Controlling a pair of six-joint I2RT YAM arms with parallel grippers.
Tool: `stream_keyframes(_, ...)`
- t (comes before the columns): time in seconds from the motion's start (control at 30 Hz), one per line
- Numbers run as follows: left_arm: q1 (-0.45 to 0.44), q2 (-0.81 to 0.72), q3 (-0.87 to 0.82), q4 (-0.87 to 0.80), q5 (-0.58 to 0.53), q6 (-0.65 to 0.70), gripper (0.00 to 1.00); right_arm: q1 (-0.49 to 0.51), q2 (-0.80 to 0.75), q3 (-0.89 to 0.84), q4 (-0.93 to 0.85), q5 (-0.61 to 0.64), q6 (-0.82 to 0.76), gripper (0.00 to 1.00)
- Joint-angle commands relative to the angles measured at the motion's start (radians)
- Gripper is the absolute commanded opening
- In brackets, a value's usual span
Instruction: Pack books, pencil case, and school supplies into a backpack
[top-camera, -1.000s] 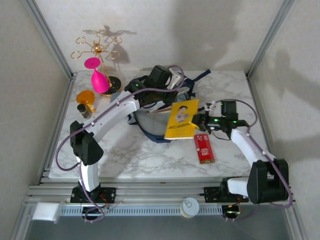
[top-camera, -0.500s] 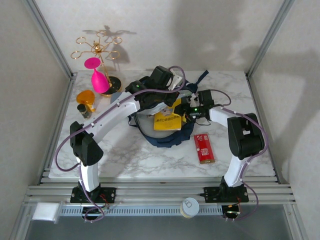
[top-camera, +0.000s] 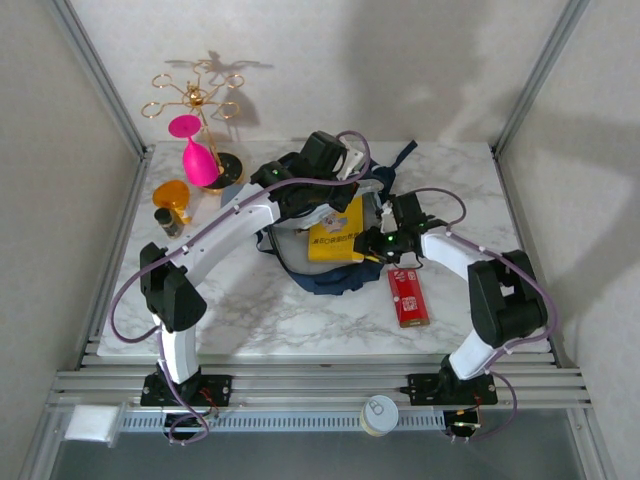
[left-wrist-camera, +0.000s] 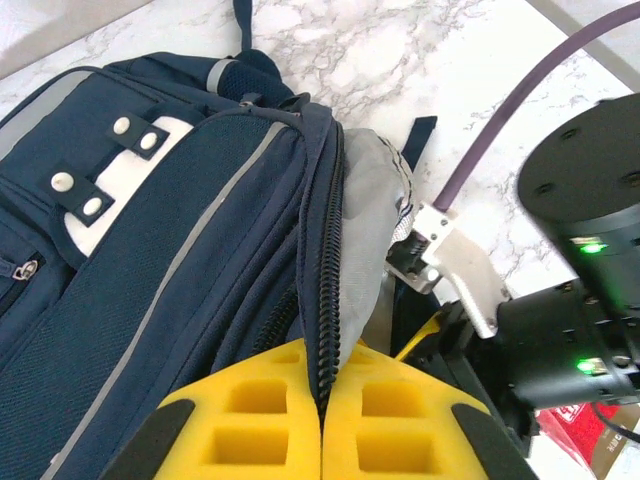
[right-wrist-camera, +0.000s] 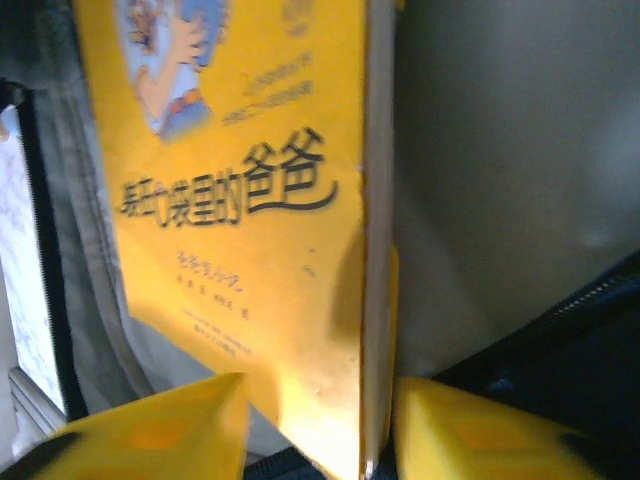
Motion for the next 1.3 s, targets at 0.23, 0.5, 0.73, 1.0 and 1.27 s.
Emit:
stream_keyframes(0.23,-0.010,-0.052,0.016,0.113,0.117,-0.059,0.00,0.032,0.181,0.239,0.190,0.051,0.048,0.01)
stream_keyframes(0.5,-0.007,-0.078,-0.009,0.133,0.067,-0.077,0.00,0.030,0.123,0.192,0.199,0.126,0.059,0.29)
stream_keyframes(0.73,-0.007,-0.089,-0.050,0.189,0.058,-0.113,0.00,0.079,-0.006,-0.075,0.323,0.052,0.169,0.19)
stream_keyframes(1.0,-0.007,-0.081,-0.074,0.221,0.073,-0.150,0.01,0.103,0.190,0.033,0.507,0.142,0.253,0.00)
stream_keyframes(1.27,-0.017,-0.072,-0.125,0.258,0.071,-0.309,0.04,0.072,0.115,-0.033,0.623,0.199,0.130,0.00)
